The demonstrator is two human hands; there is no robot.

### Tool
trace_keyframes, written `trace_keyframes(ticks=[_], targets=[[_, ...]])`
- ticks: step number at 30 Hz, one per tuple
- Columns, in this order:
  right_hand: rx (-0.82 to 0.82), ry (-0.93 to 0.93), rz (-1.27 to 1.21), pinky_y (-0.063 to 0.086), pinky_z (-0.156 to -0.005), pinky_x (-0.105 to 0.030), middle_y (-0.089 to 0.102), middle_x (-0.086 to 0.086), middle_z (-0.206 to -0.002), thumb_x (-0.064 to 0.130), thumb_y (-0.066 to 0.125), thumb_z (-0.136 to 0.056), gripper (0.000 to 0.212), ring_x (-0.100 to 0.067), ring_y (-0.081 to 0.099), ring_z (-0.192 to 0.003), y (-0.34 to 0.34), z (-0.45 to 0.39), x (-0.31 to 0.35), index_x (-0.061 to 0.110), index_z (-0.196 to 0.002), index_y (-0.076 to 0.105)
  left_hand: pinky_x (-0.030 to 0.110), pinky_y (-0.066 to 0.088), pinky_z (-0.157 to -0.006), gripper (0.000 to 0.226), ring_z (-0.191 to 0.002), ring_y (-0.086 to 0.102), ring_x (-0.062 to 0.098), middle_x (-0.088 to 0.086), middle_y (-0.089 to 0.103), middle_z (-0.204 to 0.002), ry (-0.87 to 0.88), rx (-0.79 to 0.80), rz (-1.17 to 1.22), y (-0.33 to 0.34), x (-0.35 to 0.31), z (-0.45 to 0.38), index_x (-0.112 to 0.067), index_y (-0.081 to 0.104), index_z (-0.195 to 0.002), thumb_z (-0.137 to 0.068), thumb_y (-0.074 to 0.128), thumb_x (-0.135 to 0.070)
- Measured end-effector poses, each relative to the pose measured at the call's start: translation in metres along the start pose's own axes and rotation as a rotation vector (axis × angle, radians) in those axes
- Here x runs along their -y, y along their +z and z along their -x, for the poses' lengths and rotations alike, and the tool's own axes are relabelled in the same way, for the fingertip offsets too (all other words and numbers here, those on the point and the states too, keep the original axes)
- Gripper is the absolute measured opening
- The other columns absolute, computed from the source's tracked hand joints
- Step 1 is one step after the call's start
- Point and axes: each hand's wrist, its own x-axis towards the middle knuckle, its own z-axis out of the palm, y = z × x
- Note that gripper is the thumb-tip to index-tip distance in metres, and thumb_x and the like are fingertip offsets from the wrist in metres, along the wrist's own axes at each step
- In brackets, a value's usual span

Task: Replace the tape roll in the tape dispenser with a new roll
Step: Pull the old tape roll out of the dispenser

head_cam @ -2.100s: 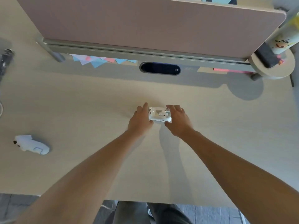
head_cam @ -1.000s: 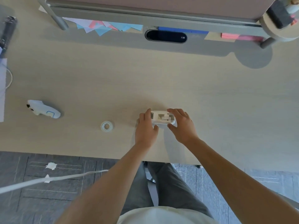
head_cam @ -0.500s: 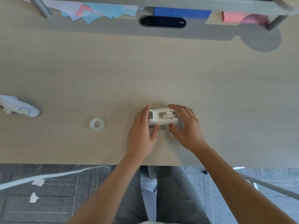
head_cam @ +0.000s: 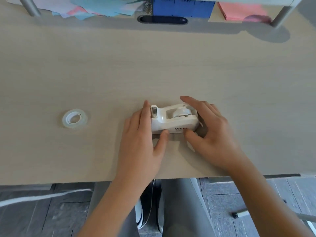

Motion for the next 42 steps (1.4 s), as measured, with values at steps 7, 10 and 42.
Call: trace_keyframes(ticks=[7,10,42], targets=[[-0.051,-0.101,-0.079,0.049,-0.105,-0.024,0.059,0.010,-0.133,0.009,0.070,-0.082,0.077,-0.014,0.060,-0.124,0.005,0.007,-0.004,0.029,-0.153,0.048,0.046,0.049,-0.104,0.078,-0.133,0.049,0.034,0.012,0.039,-0.157,0.135,-0.084,-0.110,0.007,-0.007,0.031,-0.035,0.021,-0.161,-0.095,0.061,-0.039],[-0.143,-0.169,-0.111,0.047,-0.108,-0.026,0.062,0.005,-0.133,0.013,0.074,-0.088,0.054,-0.007,0.059,-0.126,0.001,0.006,0.002,0.024,-0.139,0.063,0.045,0.050,-0.099,0.067,-0.127,0.052,0.035,0.012,0.038,-0.159,0.116,-0.084,-0.259,0.012,-0.015,0.043,-0.033,0.034,-0.157,-0.095,0.057,-0.042],[-0.253,0.005,-0.517,0.057,-0.080,-0.018,0.082,0.000,-0.090,0.012,0.074,-0.095,0.009,-0.005,0.075,-0.081,-0.013,0.007,0.041,0.008,-0.101,0.080,0.026,0.050,-0.100,0.037,-0.113,0.064,0.022,0.006,0.065,-0.124,0.203,-0.522,0.358,-0.003,-0.029,0.038,-0.009,0.068,-0.126,-0.090,0.070,-0.015]])
